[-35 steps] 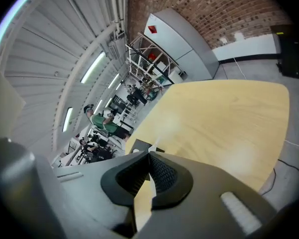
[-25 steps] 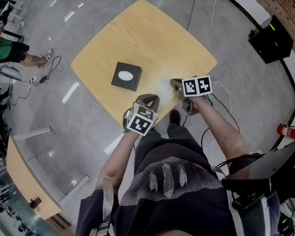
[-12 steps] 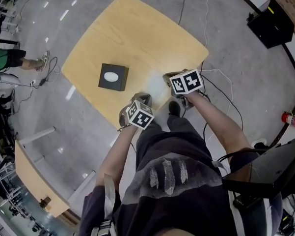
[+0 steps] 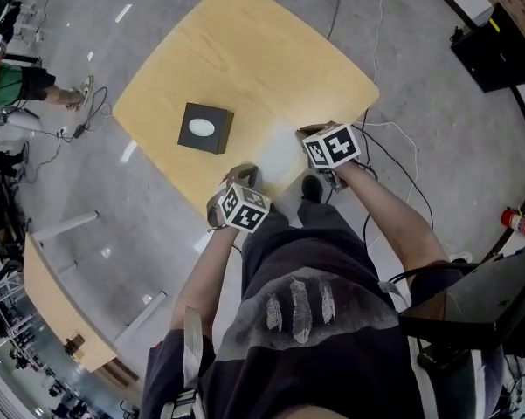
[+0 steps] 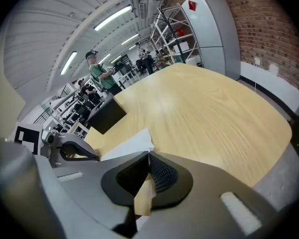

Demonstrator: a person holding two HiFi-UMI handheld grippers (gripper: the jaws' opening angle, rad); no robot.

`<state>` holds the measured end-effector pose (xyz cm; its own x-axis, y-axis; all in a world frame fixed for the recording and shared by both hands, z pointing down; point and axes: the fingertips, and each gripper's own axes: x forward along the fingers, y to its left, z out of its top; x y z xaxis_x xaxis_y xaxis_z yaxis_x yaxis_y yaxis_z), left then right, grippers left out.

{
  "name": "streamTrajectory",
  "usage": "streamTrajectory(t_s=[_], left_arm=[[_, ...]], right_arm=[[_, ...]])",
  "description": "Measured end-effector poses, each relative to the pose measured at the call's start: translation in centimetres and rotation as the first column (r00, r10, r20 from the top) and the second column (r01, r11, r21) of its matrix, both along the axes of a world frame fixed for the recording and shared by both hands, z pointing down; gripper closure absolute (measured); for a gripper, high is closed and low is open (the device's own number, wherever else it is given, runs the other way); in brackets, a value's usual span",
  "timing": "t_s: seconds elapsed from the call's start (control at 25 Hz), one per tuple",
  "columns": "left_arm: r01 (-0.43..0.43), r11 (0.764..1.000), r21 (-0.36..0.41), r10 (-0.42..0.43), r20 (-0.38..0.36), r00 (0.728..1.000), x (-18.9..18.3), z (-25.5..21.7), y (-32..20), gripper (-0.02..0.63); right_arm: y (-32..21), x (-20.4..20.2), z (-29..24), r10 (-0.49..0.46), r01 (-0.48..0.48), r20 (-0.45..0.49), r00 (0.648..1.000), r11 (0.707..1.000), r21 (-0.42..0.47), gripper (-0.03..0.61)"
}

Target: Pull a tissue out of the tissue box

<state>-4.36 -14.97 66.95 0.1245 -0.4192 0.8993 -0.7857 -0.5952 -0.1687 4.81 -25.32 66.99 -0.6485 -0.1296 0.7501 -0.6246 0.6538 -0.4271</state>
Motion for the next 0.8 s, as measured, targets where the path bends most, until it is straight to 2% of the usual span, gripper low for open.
streamTrajectory(t_s=[0.16,0.24,0.32,0.4,0.52,0.64,0.76,0.8], left_arm=[[0.009,1.0,0.019,-0.009,0.02,1.0,-0.4,0.0,-0.6,0.611],[0.041,0.997,0.07,-0.043,0.021,0.999,-0.8,-1.1,-1.4,0.611],[0.077,0.989,0.13,-0.073,-0.04,0.997,-0.1,-3.4,-2.3,0.611],[0.057,0.987,0.148,-0.041,-0.106,0.993,2.2,-4.8,-2.5,0.611],[-0.056,0.993,0.1,0.065,-0.089,0.994,5.1,-3.4,-1.5,0.611],[-0.115,0.993,0.024,0.116,-0.041,0.992,5.4,-0.5,0.4,0.611],[-0.128,0.991,0.037,0.128,0.0,0.992,4.6,0.4,1.1,0.609],[-0.127,0.991,0.044,0.126,0.009,0.992,4.3,0.4,1.0,0.609]], right_arm=[[0.0,0.4,0.6,-0.011,0.012,-0.043,0.999,1.0,0.024,0.578],[0.0,0.4,0.6,-0.012,0.013,-0.049,0.999,0.999,0.033,0.578],[0.0,0.4,0.5,-0.01,0.012,-0.051,0.999,0.999,0.039,0.578],[0.0,0.5,0.5,-0.006,0.008,-0.052,0.999,0.999,0.043,0.578],[0.0,0.5,0.6,-0.005,0.007,-0.059,0.998,0.999,0.046,0.578],[0.0,0.4,0.7,-0.011,0.014,-0.06,0.998,0.999,0.052,0.578],[0.1,0.4,0.5,-0.02,0.022,-0.044,0.999,0.999,0.046,0.567],[0.2,0.5,0.4,-0.023,0.024,-0.032,0.999,0.999,0.04,0.539]])
